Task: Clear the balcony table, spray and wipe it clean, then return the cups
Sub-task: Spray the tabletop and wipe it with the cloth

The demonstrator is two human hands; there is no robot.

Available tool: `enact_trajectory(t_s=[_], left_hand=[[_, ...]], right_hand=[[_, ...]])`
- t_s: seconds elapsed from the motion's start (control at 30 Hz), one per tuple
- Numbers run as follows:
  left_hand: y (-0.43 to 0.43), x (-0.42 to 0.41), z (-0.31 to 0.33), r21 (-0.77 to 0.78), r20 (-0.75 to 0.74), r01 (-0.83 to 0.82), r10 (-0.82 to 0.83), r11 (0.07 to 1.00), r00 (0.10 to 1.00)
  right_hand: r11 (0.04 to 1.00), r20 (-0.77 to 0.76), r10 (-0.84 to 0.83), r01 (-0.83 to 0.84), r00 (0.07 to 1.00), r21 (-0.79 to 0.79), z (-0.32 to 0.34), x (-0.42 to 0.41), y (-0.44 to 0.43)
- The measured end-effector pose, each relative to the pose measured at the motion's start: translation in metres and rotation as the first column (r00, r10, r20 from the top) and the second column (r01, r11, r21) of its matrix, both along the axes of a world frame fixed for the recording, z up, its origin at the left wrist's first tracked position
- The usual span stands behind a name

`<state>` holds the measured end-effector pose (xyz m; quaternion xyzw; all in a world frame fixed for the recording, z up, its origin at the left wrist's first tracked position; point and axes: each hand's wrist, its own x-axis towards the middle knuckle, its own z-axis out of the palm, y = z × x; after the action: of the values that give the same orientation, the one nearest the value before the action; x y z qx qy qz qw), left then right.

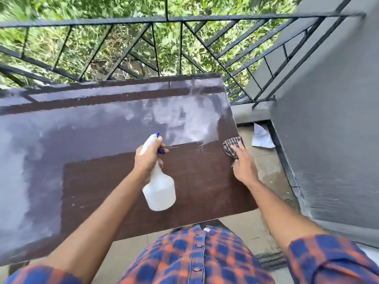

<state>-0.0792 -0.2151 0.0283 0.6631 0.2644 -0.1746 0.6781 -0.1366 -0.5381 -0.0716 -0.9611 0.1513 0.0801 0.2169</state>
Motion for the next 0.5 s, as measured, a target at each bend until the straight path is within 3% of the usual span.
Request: enact_trajectory(t_s=[0.13, 0.27, 0.37, 0.43, 0.5], left_hand=[[0.000, 0.005, -0.004, 0.002, -0.004, -0.019, 0.019, 1.000, 1.000], [-0.007, 0.008, -0.008, 0.011, -0.003, -0.038, 0.038, 0.999, 0.999], [-0.013, 0.013, -0.010, 0.006, -0.003, -0.058, 0.058, 0.998, 0.998], [-0.016, 0.015, -0.010, 0.003, -0.010, -0.058, 0.058, 0.998, 0.998], [-0.020, 0.017, -0.009, 0.003, -0.020, -0.069, 0.069, 0.998, 0.997]], right_hand=[[0.997, -0.009, -0.082, 0.082, 0.997, 0.013, 0.010, 0.049, 0.050], [0.981, 0.025, 0.186, -0.187, 0.982, 0.054, 0.004, 0.047, 0.106], [0.905, 0.079, 0.419, -0.423, 0.904, 0.043, -0.001, 0.023, 0.101], [0.870, 0.133, 0.486, -0.493, 0.863, 0.019, -0.001, 0.010, 0.073], [0.889, 0.182, 0.450, -0.457, 0.874, -0.002, 0.000, 0.005, 0.039]])
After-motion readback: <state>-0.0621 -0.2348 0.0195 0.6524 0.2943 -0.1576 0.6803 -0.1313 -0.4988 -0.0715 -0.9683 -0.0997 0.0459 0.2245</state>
